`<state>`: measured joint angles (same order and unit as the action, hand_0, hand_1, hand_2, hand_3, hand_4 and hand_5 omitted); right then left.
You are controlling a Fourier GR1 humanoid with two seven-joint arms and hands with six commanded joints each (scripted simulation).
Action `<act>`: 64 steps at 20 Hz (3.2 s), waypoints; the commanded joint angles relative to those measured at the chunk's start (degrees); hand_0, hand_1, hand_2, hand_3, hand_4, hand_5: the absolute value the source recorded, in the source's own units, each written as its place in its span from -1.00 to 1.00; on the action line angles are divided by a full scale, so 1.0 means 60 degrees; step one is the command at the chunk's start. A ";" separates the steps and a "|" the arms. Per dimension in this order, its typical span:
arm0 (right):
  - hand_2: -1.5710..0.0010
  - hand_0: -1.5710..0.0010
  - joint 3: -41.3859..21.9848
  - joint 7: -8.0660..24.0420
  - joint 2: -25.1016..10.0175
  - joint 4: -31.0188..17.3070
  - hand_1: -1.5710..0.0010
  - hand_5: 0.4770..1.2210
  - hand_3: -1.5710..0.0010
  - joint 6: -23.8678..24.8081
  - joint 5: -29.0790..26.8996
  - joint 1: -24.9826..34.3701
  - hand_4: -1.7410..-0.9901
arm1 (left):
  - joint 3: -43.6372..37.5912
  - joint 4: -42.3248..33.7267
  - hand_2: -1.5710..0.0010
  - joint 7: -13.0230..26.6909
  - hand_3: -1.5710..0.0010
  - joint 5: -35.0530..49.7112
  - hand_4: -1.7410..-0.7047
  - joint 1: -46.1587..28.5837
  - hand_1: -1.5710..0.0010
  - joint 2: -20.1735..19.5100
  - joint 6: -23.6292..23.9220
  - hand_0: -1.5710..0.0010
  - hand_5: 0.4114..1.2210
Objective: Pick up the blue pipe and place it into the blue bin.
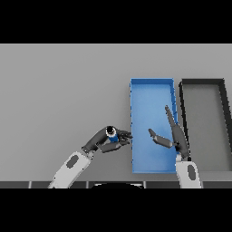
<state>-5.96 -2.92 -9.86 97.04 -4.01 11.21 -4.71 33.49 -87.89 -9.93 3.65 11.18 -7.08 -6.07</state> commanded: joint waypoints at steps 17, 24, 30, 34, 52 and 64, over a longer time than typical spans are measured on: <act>0.99 1.00 0.0106 0.0017 -0.0513 0.0144 0.98 -0.74 1.00 -0.0411 -0.0146 0.0233 0.46 | -0.0266 -0.0610 -1.00 0.1055 -1.00 -0.0368 -0.49 0.0183 -1.00 0.0312 -0.0820 -1.00 1.00; 0.98 1.00 0.0326 0.0020 -0.1504 0.1700 0.99 -0.70 1.00 -0.2317 -0.2663 0.0970 0.53 | -0.0427 -0.0599 -1.00 0.1046 -1.00 -0.0669 -0.48 0.0048 -1.00 0.0424 -0.1071 -1.00 1.00; 1.00 1.00 -0.0493 0.1692 -0.2553 0.3154 1.00 -0.84 1.00 -0.3528 -0.3793 0.2116 0.39 | -0.0517 -0.0746 -1.00 0.1102 -1.00 -0.0892 -0.48 -0.0069 -1.00 0.0509 -0.1297 -1.00 1.00; 1.00 1.00 -0.1093 0.2397 -0.2580 0.3315 1.00 -0.87 1.00 -0.3885 -0.4127 0.2820 0.31 | -0.0599 -0.0785 -1.00 0.1200 -1.00 -0.1060 -0.49 -0.0033 -1.00 0.0625 -0.1431 -1.00 1.00; 0.45 0.49 -0.2995 0.4149 -0.0758 0.1189 0.44 -0.88 0.61 -0.4949 -0.4581 0.5727 0.17 | -0.1234 -0.0630 -0.96 0.1550 -0.66 -0.1044 -0.65 -0.0152 -1.00 0.1196 -0.2441 -1.00 1.00; -0.90 -0.90 -0.3084 0.3257 -0.0051 0.1070 -0.90 0.69 -0.86 -0.4965 -0.4119 0.5564 -0.32 | -0.1485 -0.0389 -0.97 0.1094 -0.80 -0.1467 -0.98 -0.0012 -1.00 0.1481 -0.2650 -1.00 1.00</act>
<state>-24.45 16.66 -10.15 103.45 -33.90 -13.45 28.68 24.58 -90.22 -3.60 -5.14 11.10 1.81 -22.05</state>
